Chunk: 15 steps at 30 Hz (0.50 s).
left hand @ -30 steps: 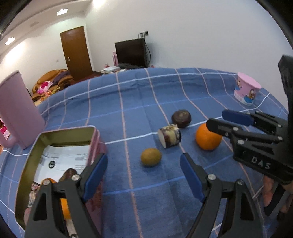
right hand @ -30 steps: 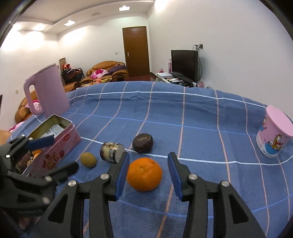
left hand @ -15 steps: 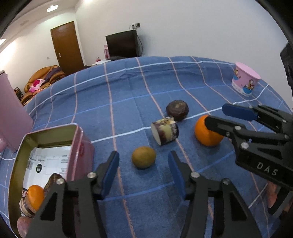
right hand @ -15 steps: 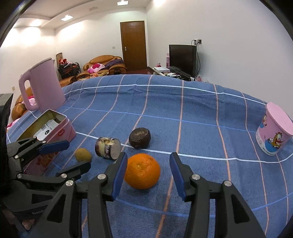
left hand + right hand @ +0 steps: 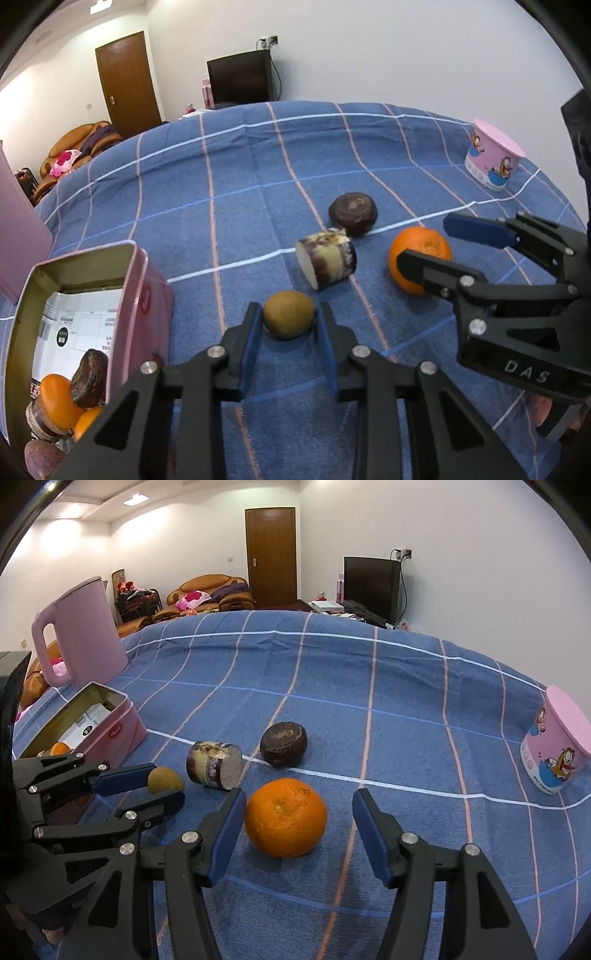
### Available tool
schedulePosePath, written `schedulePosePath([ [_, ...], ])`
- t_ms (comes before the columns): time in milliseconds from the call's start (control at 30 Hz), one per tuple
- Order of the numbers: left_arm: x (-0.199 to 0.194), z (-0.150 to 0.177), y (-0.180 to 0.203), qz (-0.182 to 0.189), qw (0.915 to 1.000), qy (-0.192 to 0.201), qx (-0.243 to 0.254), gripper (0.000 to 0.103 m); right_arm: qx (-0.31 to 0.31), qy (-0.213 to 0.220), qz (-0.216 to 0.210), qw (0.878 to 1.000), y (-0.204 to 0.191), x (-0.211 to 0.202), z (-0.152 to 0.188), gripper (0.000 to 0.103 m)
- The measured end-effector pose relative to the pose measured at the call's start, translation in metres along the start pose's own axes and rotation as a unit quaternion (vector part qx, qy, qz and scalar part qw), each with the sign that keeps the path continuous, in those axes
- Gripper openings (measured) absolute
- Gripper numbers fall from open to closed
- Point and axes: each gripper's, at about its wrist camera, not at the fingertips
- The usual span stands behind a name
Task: Organize fruits
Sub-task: 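Close left gripper on the kiwi while right gripper closes on the orange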
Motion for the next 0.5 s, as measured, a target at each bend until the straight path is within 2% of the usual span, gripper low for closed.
schedulePosePath([
  [200, -0.0018, 0.0005, -0.0008, 0.004, 1.0, 0.006, -0.003, 0.031, -0.005, -0.012, -0.006, 1.0, -0.0035, 0.0048, 0.0, 0.061],
  [367, -0.003, 0.0003, -0.0008, 0.004, 1.0, 0.009, -0.003, 0.031, -0.011, -0.017, -0.008, 1.0, -0.0065, 0.0065, 0.0001, 0.05],
  [500, -0.006, 0.0002, -0.0004, 0.005, 0.9999, 0.016, -0.003, 0.031, -0.007, -0.016, -0.015, 1.0, -0.0061, 0.0057, 0.0006, 0.05],
])
Point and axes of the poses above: each gripper's, at about its wrist camera, not at the fingertips, and x roughly the way its jaws point, y to its right, z to its underside, and after that the axes turned 2 degrees about x, right-handed
